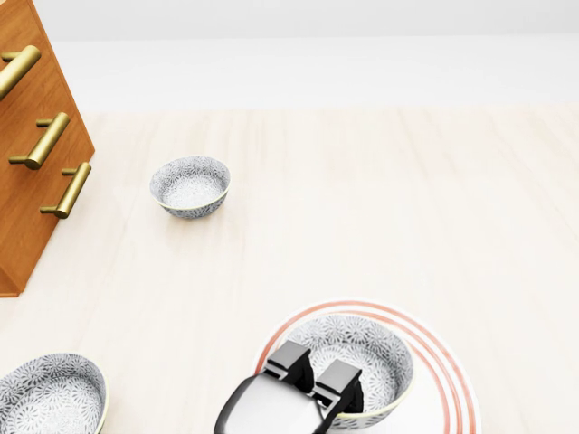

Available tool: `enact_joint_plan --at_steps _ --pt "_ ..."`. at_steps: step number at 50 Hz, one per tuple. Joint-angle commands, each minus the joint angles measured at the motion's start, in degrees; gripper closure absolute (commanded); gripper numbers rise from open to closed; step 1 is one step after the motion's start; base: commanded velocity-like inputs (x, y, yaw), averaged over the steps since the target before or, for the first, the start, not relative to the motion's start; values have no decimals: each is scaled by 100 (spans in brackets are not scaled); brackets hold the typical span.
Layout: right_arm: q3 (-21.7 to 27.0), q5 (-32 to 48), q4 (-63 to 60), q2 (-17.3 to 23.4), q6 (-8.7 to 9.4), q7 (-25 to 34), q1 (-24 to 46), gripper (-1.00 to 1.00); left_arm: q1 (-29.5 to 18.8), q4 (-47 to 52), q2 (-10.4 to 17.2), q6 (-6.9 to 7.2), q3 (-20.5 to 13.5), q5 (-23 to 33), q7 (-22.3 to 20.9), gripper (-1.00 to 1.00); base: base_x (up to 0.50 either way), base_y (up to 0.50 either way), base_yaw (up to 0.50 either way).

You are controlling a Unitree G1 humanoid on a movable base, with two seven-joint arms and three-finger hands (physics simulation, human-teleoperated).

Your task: Put the bowl in the middle on the plate.

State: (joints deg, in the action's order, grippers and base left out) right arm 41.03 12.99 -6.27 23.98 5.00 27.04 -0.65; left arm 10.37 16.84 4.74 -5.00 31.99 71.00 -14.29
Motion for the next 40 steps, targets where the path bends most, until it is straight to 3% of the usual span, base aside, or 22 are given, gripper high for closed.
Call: enact_joint_plan --at_steps 1,40 --pt "17 -8 -51 -17 0 15 -20 -100 10 -164 4 0 -21 90 189 100 0 0 0" --pt "7 0 -45 -26 0 23 -19 -100 -116 -1013 -65 0 -116 320 575 100 0 0 0"
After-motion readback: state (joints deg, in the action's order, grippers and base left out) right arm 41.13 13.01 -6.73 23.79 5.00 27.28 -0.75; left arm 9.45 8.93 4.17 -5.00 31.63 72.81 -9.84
